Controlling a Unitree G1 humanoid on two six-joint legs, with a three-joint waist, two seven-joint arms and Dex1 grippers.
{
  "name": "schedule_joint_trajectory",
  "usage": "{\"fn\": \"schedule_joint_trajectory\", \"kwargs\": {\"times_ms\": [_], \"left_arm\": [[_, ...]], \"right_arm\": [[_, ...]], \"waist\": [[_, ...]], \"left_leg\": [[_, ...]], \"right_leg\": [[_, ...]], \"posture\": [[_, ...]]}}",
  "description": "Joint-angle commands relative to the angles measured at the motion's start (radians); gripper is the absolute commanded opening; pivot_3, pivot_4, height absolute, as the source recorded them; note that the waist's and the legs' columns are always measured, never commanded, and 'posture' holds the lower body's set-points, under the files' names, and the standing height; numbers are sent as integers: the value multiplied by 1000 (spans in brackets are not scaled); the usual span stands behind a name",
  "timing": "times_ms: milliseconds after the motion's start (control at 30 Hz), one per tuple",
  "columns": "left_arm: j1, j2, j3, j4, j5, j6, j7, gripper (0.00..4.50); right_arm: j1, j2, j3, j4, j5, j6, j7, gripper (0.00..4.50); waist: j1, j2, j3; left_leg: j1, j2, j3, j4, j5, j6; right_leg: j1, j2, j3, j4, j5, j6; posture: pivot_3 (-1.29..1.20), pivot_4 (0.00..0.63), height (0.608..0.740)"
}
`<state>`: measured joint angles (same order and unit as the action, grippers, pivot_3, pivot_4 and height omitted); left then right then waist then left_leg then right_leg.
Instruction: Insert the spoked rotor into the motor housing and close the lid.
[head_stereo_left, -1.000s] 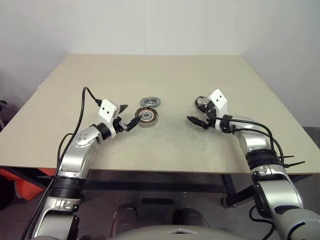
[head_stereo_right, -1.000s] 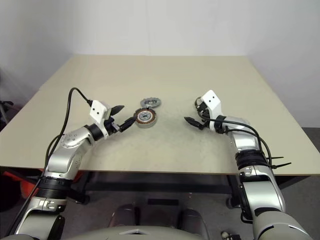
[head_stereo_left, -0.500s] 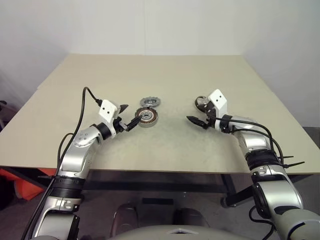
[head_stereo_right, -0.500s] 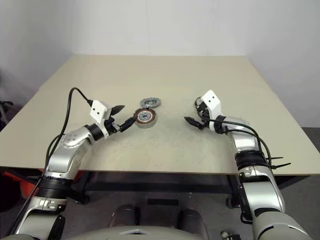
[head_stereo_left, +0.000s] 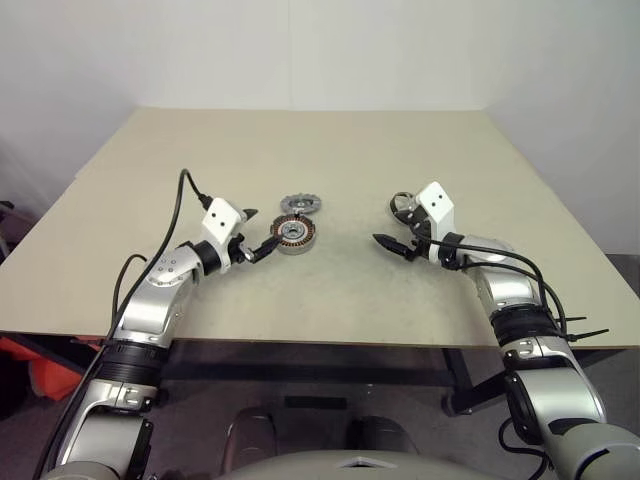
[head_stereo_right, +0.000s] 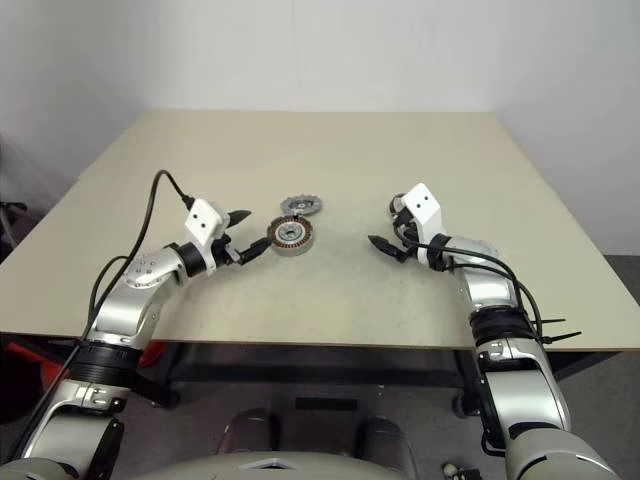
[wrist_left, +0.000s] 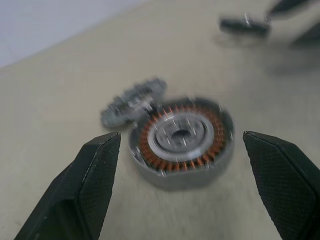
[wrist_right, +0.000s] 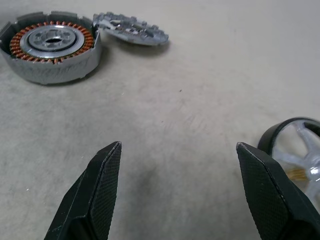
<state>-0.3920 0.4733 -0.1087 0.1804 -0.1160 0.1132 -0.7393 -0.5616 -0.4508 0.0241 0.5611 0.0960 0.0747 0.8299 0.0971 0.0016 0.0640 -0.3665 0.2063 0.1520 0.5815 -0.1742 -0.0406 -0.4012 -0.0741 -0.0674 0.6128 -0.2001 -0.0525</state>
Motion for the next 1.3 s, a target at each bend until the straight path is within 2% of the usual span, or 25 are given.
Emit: {"fn": "schedule_joint_trajectory", "kwargs": {"times_ms": [33,267,400,567,833,1033,1300], "left_arm": [[-83,44,-45,62,81,-101,-49,4114],[-386,88,-160,459,221,-375,-204,4114],[-590,63,-207,727,279,-514,-293,4114],[-710,23,-253,938,350,-640,-370,4114],[-793,-8,-286,1057,422,-743,-463,4114],[-844,-50,-306,1103,482,-757,-437,4114],[-893,-95,-327,1137,550,-751,-378,4114]], "right_arm": [[-9,-2,-13,-58,18,2,-4,4119],[11,10,-18,-105,31,15,-5,4119],[78,25,-39,-225,53,39,-43,4119],[160,48,-43,-369,68,85,-98,4119],[256,44,-48,-551,117,175,-119,4119],[311,21,-34,-644,155,218,-79,4119],[338,39,-15,-685,148,227,-112,4119]], "waist": [[0,0,0],[6,0,0],[12,0,0],[19,0,0],[56,0,0],[71,0,0],[80,0,0]], "left_leg": [[0,0,0,0,0,0],[0,0,0,0,0,-1],[-2,0,0,0,0,-1],[-2,-1,0,-1,0,0],[-2,0,0,-1,0,0],[-1,-1,0,-1,0,0],[-1,-1,0,-1,0,0]], "right_leg": [[0,0,0,0,0,0],[0,0,0,1,0,0],[-1,0,0,0,0,0],[-1,-1,0,-2,0,0],[-1,-2,0,-2,0,0],[1,-3,0,-1,0,1],[0,-3,0,-1,0,1]], "posture": [[0,0,740],[0,0,740],[0,0,740],[0,0,740],[0,0,740],[0,0,740],[0,0,740]]}}
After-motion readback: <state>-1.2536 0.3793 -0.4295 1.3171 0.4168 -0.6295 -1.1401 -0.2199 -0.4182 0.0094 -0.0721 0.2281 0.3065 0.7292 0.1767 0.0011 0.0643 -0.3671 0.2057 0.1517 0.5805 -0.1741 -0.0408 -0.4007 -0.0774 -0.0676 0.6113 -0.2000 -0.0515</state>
